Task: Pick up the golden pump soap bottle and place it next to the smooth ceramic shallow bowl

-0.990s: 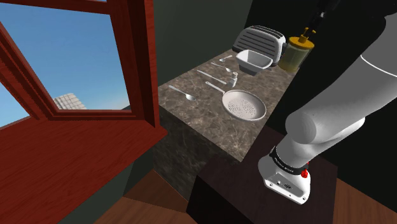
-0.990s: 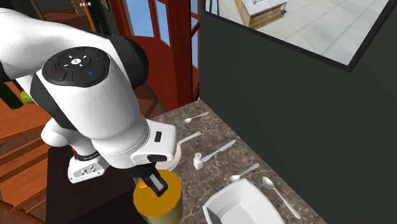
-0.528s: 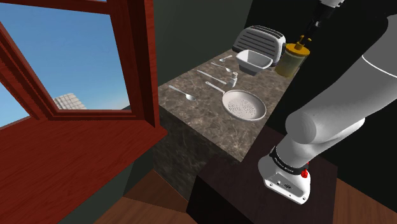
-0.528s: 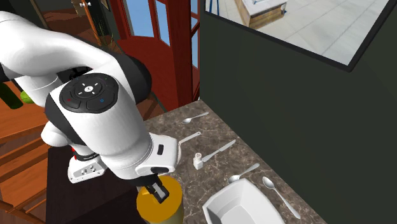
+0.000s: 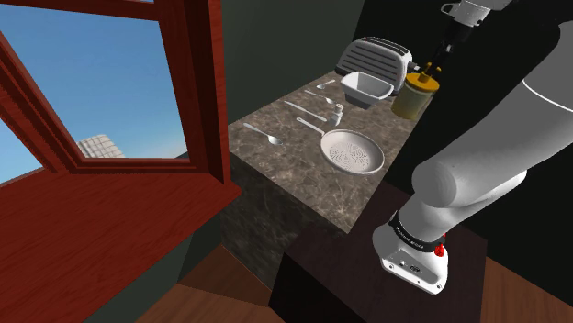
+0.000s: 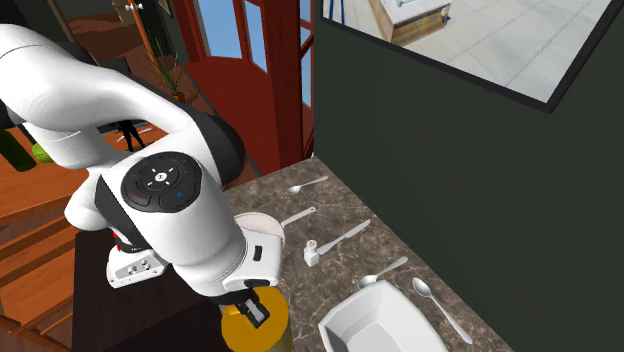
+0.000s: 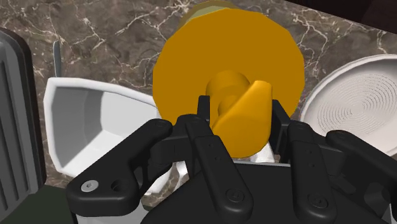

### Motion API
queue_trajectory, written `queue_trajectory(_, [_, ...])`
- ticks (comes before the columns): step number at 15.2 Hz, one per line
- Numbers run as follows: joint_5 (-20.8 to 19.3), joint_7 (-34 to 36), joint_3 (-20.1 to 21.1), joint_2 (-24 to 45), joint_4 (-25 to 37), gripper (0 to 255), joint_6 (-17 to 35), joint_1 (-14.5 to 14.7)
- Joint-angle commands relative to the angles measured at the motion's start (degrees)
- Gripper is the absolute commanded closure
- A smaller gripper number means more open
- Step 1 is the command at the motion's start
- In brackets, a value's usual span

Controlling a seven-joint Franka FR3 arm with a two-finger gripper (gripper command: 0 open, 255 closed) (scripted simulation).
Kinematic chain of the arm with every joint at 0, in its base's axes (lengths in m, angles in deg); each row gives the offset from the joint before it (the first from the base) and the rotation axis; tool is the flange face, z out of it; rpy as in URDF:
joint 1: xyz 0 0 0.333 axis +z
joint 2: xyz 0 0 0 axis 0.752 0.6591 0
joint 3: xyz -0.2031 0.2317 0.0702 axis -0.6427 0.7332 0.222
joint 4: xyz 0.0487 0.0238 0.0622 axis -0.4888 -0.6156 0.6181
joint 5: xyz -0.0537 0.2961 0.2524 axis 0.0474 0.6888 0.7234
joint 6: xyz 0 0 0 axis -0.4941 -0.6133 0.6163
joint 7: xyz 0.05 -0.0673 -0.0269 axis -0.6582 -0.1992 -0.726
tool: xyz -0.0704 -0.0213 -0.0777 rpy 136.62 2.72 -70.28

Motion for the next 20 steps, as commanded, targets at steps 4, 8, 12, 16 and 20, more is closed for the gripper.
queue_trajectory(4, [0.56,-0.76,-0.20,0.72,-3.11,255,3.72,-0.11])
queue_trajectory(8, [1.16,-1.39,-0.33,1.49,-5.50,255,6.68,-0.17])
queue_trajectory(12, [1.97,-2.17,-0.45,2.50,-7.68,255,9.61,-0.23])
queue_trajectory(16, [3.01,-3.11,-0.55,3.75,-9.65,255,12.49,-0.31])
queue_trajectory(20, [3.46,-3.50,-0.57,4.27,-10.33,255,13.56,-0.35])
